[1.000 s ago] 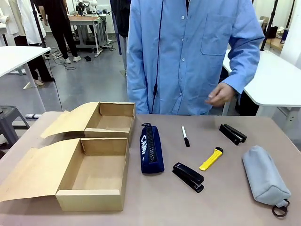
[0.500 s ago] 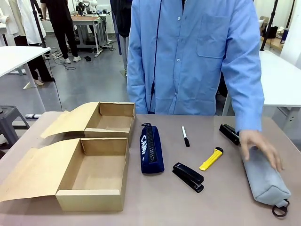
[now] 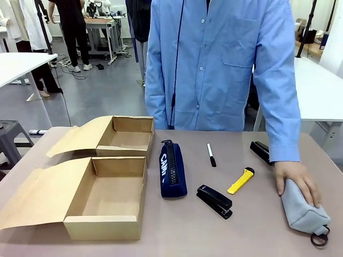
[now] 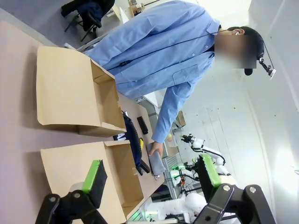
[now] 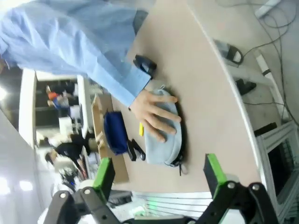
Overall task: Place items inside the box.
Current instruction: Pick up a Pencil pouch or Stapler and place it inside the Mailer Box closest to the robot.
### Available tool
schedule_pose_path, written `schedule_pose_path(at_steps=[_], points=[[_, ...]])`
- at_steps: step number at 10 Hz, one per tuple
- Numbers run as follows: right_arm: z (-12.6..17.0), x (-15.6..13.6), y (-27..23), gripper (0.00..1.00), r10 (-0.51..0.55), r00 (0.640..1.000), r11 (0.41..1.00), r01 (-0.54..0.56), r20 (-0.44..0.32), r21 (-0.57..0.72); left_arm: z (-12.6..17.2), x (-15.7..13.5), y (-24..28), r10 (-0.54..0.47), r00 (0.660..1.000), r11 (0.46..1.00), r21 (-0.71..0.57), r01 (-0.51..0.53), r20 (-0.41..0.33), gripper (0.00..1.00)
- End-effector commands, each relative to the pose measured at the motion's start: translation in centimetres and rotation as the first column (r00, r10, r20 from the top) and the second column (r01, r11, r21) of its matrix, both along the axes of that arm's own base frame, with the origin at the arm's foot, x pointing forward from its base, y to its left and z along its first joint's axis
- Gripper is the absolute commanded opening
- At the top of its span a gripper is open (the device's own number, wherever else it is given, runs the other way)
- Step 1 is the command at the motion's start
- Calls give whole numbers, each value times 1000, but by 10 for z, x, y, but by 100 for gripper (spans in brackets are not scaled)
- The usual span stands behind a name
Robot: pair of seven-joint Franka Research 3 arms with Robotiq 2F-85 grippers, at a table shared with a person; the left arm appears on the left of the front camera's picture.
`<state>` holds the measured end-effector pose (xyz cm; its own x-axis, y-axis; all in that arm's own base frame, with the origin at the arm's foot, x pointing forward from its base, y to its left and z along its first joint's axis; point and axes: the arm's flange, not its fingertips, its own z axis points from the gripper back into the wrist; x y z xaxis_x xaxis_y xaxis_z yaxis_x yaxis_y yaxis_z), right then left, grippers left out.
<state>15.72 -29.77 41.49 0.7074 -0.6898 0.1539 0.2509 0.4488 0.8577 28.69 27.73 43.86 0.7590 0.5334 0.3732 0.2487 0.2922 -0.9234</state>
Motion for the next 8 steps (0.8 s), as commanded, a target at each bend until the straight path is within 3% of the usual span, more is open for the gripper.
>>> schedule_pose_path(at_steps=[1,8], points=[[10,26,17,100,82,997,996,-82,-14,-43,1,1,-1,2,999,1000,-7,-1,35,100],[10,26,17,100,82,997,996,-82,-14,-43,1,1,-1,2,999,1000,-7,-1,35,100]])
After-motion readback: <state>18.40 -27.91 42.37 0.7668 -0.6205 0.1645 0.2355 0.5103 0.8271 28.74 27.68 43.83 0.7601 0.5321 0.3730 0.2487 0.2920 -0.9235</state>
